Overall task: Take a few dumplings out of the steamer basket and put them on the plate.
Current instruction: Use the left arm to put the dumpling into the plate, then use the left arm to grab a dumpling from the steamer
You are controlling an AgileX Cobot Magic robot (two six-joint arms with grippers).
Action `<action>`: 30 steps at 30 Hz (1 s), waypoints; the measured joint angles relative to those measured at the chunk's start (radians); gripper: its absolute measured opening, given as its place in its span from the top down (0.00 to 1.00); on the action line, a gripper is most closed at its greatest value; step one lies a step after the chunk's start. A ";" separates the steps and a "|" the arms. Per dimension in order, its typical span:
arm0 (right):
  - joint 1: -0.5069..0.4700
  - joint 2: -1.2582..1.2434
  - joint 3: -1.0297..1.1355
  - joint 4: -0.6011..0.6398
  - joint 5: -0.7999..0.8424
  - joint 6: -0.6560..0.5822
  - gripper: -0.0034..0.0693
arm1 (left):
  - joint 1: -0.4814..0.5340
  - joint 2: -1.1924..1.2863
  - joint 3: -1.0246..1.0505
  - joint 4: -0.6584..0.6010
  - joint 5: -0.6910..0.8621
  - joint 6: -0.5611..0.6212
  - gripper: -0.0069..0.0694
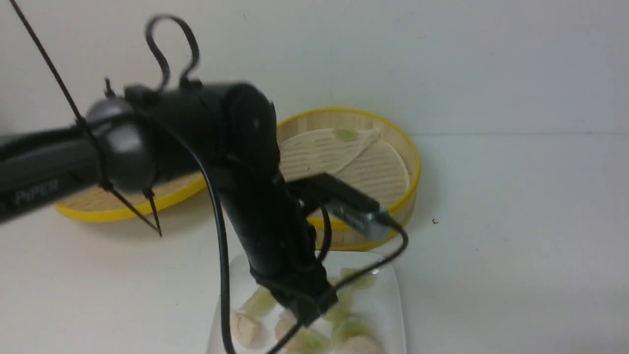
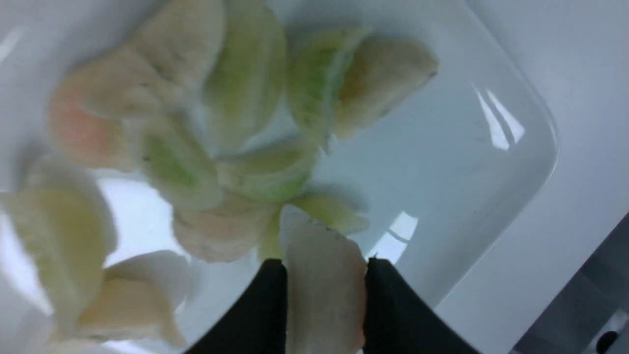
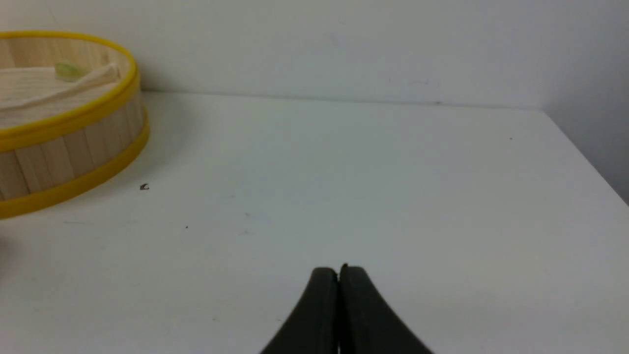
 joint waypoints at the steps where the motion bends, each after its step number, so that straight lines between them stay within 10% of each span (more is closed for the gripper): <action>1: 0.000 0.000 0.000 0.000 0.000 0.000 0.97 | -0.003 0.000 0.012 0.000 -0.013 0.001 0.68; 5: 0.000 0.000 0.000 0.000 0.000 0.000 0.97 | -0.044 0.009 0.054 -0.008 -0.117 0.010 0.66; 15: 0.000 0.000 0.000 0.000 0.000 0.000 0.97 | -0.036 0.021 -0.072 0.086 -0.146 -0.047 0.19; 19: 0.000 0.000 0.000 0.000 0.000 0.000 0.97 | 0.009 0.022 -0.202 0.174 -0.166 -0.177 0.30; 24: 0.000 0.000 0.000 -0.001 0.000 0.000 0.97 | 0.164 0.120 -0.530 0.173 -0.032 -0.160 0.84; 30: 0.000 0.000 0.000 -0.001 0.000 0.000 0.97 | 0.267 0.396 -0.931 0.030 0.139 0.000 0.92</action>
